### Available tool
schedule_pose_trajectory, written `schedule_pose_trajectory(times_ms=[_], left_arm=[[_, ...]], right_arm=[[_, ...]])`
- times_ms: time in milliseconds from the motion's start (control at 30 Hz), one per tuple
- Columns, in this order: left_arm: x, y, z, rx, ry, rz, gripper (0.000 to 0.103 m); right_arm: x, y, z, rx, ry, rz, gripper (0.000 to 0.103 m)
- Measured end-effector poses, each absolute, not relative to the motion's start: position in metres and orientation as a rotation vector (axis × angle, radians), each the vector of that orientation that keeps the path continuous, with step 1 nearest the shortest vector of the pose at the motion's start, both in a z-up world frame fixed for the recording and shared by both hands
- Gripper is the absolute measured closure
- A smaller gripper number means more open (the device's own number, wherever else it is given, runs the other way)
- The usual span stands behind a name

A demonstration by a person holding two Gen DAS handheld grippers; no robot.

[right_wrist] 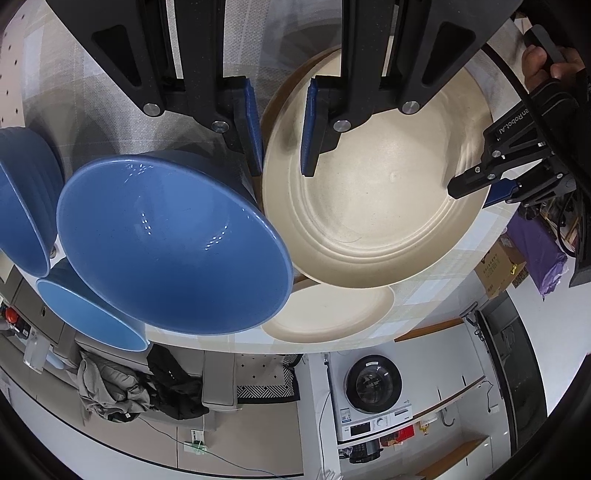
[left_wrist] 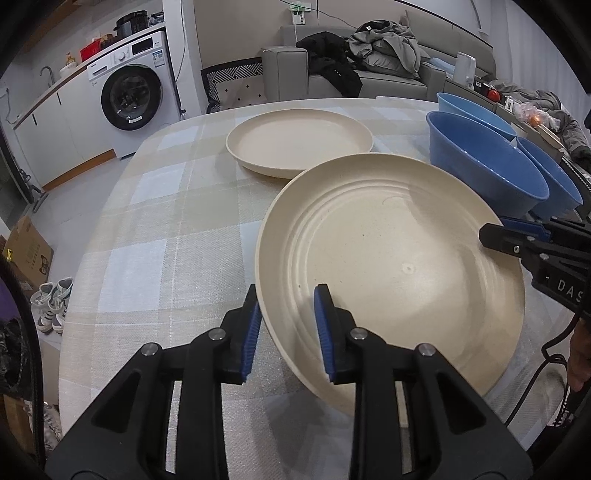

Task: Organize plates and bowls

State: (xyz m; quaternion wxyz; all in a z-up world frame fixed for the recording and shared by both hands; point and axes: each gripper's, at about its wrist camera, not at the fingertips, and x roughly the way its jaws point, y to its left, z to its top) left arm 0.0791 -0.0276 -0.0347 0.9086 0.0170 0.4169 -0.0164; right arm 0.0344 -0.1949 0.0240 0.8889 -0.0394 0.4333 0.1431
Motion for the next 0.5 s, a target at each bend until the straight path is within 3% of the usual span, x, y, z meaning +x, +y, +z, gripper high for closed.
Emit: schedule_pose_trajectory(times_ms=[500], left_arm=[[0.0816, -0.0315, -0.0447, 0.052, 0.874, -0.032, 0.079]], right_arm=[[0.0390, -0.1942, 0.0146, -0.097, 0.910, 0.280, 0.080]])
